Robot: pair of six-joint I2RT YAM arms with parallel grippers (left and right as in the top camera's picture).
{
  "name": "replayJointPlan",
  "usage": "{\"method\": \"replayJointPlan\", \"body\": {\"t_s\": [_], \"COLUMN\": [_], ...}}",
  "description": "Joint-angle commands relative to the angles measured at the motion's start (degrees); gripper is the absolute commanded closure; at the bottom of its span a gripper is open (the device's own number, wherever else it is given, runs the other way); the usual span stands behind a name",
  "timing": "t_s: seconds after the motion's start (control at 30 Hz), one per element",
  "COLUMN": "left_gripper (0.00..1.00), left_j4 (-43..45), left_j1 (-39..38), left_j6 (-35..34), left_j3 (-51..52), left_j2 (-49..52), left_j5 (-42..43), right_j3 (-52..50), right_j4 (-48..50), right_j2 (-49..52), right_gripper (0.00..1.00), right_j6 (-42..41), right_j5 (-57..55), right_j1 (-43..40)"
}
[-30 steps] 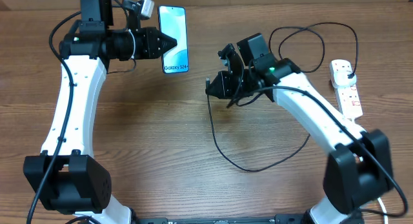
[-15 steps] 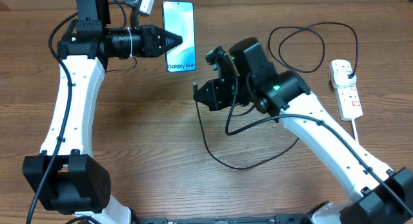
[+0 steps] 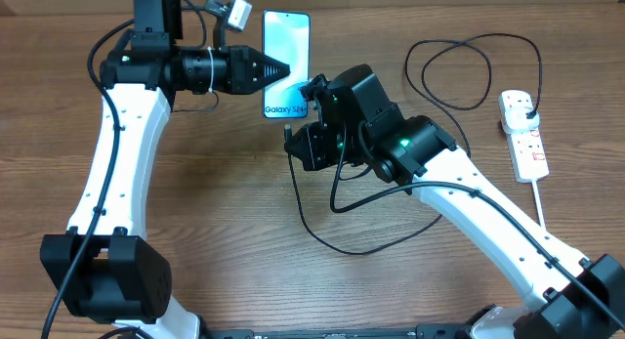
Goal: Plug charger to phone and switch on socket
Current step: 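Lift the cable plug with the right gripper toward the phone's bottom port, then push the USB-C plug up into the phone port with the right gripper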
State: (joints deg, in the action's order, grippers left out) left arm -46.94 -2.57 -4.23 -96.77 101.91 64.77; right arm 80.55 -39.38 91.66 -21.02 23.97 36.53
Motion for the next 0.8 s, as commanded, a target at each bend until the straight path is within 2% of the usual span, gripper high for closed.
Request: {"method": "replayJointPlan", "body": {"t_s": [0.0, 0.77], "left_gripper": [0.96, 0.96], "left_j4": [0.26, 0.26], "left_j1": [-0.20, -0.20], "left_j6": [1.53, 1.99], "left_j3": [-0.46, -0.46], "left_j2": [-0.68, -0.68], "left_j5": [2.12, 0.76], "right_j3": [0.96, 0.96], "right_j4": [1.14, 3.02], "right_j2": [-1.22, -2.03], "right_gripper": [0.96, 0.96], "right_j6": [-0.48, -1.53], "right_j5": [-0.37, -0.35], "right_j1": [0.26, 0.26]}}
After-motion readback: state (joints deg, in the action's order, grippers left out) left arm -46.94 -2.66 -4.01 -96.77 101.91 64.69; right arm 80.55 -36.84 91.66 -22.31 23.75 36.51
